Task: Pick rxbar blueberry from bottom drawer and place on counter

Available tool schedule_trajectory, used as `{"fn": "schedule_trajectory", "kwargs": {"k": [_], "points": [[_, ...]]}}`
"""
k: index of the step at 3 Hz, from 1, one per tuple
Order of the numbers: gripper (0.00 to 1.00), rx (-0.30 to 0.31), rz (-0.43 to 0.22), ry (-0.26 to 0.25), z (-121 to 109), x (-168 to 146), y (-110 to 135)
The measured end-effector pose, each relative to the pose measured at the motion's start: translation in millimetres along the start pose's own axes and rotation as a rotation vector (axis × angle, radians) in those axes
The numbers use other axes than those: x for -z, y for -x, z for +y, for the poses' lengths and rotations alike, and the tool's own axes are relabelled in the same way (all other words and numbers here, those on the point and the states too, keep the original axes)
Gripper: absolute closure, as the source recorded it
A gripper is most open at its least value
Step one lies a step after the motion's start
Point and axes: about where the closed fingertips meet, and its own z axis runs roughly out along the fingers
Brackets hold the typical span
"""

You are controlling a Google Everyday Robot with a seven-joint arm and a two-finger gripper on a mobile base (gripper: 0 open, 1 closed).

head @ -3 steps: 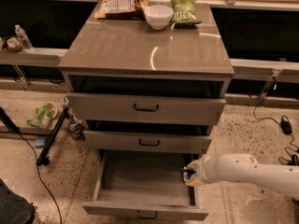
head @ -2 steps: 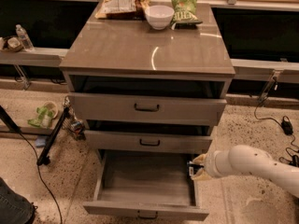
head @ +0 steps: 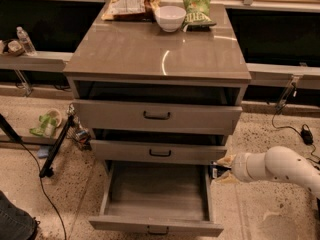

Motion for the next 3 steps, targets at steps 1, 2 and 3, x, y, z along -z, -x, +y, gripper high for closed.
{"fn": "schedule_trajectory", "kwargs": {"k": [1, 2, 3], "points": [[1.0, -0.015, -0.021, -0.004, -1.6, 4.4, 4.7], [1.0, -0.037, -0.095, -0.03, -21.5, 33.5, 19.9], [1.0, -0.031, -0.208, -0.049, -55.5, 82.3, 51.5]]}}
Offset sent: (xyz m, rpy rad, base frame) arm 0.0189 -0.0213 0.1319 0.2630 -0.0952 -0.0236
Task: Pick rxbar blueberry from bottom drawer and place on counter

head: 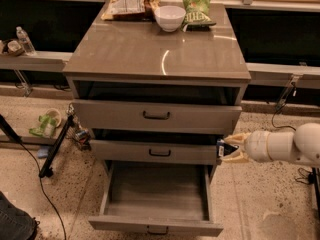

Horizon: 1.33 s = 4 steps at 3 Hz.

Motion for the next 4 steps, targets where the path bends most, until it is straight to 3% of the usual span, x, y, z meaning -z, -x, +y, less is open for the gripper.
{"fn": "schedule_trajectory", "kwargs": {"k": [1, 2, 4], "points": [[1.0, 0.011, -0.119, 0.008, -24.3, 36.0, 38.0], [1.0, 0.058, -0.235, 0.052, -30.3, 77.4, 93.5], [1.0, 0.08, -0.286, 0.029, -40.9, 82.6, 106.9]]}}
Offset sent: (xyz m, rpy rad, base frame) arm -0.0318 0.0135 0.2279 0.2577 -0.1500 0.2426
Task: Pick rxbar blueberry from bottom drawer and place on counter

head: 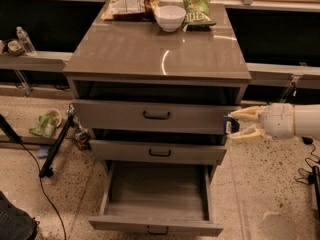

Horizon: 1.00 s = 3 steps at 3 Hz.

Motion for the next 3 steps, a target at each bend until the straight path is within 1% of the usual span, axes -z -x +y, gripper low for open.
{"fn": "schedule_trajectory", "kwargs": {"k": [1, 2, 3], "points": [[1.0, 0.099, -0.053, 0.013, -47.1, 7.8, 55.8], [1.0, 0.166, -0.08, 0.027, -79.4, 7.7, 87.7], [1.0, 0.208, -0.091, 0.027, -108.4, 6.3, 110.4]]}}
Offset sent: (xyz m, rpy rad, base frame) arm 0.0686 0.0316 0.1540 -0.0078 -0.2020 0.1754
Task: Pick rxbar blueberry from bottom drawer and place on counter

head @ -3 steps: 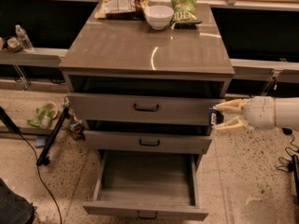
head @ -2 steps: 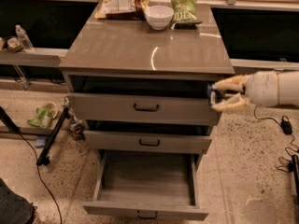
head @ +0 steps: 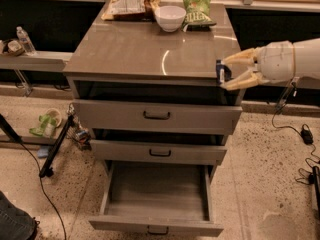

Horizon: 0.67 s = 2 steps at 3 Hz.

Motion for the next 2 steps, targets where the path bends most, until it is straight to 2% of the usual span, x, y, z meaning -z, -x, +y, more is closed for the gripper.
{"fn": "schedule_trajectory", "kwargs": {"k": [2], "points": [[1.0, 0.068, -0.032, -0.028, -71.6, -16.7, 13.7]]}}
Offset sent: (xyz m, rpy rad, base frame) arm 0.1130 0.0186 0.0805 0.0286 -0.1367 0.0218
